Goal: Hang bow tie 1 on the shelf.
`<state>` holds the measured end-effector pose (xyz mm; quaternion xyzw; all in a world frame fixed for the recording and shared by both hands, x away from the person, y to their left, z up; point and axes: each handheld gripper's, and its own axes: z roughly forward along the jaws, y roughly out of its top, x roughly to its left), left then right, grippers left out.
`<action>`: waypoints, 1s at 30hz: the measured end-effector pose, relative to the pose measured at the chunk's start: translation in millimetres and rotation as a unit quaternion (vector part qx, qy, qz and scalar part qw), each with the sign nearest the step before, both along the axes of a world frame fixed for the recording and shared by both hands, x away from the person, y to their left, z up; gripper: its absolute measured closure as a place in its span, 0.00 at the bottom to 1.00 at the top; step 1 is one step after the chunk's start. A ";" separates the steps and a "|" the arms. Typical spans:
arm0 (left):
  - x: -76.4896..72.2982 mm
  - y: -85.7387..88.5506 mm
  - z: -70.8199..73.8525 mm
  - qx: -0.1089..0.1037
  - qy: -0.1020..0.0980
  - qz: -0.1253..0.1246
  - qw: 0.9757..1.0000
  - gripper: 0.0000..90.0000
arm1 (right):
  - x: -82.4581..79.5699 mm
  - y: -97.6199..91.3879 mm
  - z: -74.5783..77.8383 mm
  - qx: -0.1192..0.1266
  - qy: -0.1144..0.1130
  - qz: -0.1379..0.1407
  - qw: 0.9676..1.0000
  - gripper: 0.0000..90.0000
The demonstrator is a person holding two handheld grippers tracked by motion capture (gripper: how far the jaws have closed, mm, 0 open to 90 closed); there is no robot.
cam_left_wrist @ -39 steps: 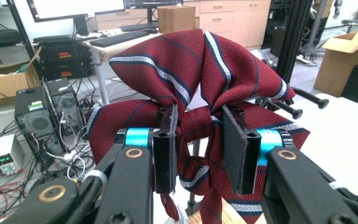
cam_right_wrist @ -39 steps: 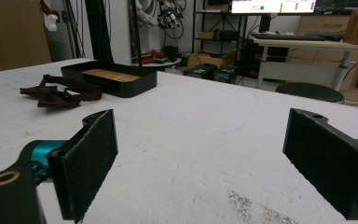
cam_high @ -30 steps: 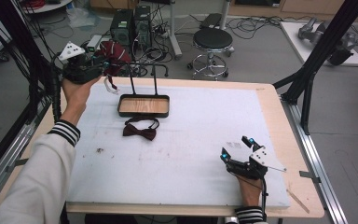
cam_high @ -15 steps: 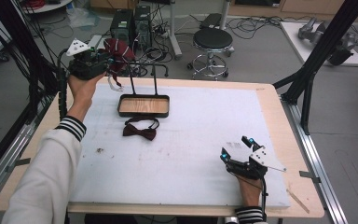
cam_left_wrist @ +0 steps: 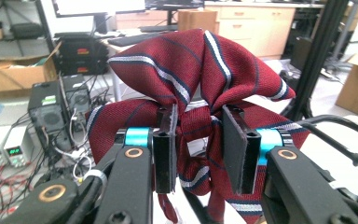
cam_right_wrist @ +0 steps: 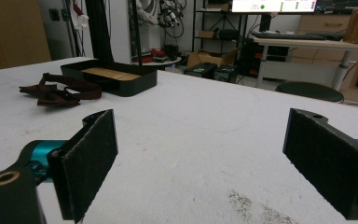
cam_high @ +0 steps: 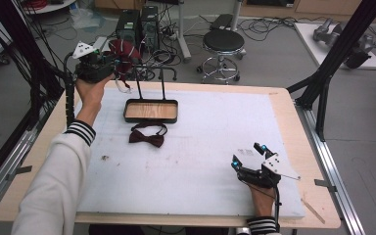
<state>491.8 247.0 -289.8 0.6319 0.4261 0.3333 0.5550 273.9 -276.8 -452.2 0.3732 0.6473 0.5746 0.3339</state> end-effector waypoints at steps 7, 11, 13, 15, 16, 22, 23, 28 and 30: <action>2.0 9.8 -1.1 -0.009 0.004 0.032 0.999 0.75 | 0.2 0.4 0.1 -0.003 0.001 0.000 1.000 0.10; 1.7 15.8 -3.4 -0.013 0.009 0.050 0.999 0.75 | 0.2 0.4 0.1 -0.003 0.001 0.001 1.000 0.10; 1.6 18.7 -3.8 -0.008 0.012 0.054 0.998 0.75 | -0.1 0.5 0.1 -0.003 0.002 0.001 1.000 0.10; 1.3 20.2 -3.9 -0.003 0.013 0.056 0.998 0.75 | 0.2 0.4 0.1 -0.003 0.000 0.001 1.000 0.10; 1.1 20.8 -4.0 0.003 0.015 0.057 0.998 0.75 | 0.2 0.4 0.1 -0.003 0.001 0.001 1.000 0.10; 1.4 22.0 -10.6 0.026 0.026 0.065 0.997 0.75 | 0.0 0.5 0.1 -0.003 0.001 0.002 1.000 0.10; 1.0 23.4 -13.2 0.023 0.030 0.069 0.997 0.75 | 0.0 0.5 0.1 -0.003 0.001 0.002 1.000 0.10; -1.5 32.2 -23.3 0.014 0.043 0.079 0.996 0.75 | 0.3 0.4 0.1 -0.004 0.000 0.001 1.000 0.10; -3.5 36.8 -27.1 0.017 0.049 0.080 0.995 0.75 | 0.3 0.4 0.1 -0.004 0.000 0.001 1.000 0.10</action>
